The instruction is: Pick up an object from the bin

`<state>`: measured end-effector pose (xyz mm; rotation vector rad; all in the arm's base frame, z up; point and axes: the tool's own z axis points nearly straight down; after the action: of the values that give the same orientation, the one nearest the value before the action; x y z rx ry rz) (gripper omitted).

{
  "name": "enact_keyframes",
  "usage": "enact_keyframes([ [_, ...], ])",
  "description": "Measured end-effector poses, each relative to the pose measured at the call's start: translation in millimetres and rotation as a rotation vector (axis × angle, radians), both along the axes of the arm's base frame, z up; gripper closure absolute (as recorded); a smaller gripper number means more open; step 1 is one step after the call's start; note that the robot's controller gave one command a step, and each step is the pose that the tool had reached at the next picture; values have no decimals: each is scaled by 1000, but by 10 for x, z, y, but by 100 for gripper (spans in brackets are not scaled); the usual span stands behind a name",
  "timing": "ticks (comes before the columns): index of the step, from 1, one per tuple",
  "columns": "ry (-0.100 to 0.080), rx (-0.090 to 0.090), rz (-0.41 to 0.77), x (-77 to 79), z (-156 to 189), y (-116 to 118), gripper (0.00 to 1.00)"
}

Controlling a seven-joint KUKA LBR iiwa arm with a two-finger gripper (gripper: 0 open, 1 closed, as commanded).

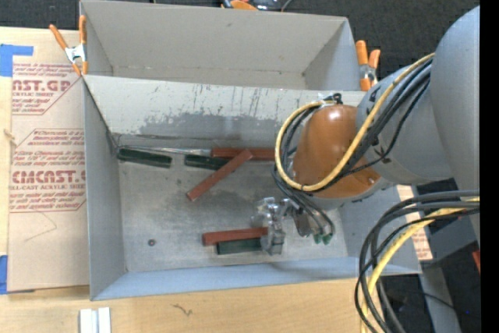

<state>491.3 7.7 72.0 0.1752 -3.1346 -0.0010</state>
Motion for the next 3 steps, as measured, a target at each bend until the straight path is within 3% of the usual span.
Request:
enact_keyframes([
  [1, -16, 2, 85, 885, 1510, 629, 100],
  [2, 7, 0, 247, -105, 613, 725, 100],
  [3, -2, 0, 245, -71, 642, 725, 0],
])
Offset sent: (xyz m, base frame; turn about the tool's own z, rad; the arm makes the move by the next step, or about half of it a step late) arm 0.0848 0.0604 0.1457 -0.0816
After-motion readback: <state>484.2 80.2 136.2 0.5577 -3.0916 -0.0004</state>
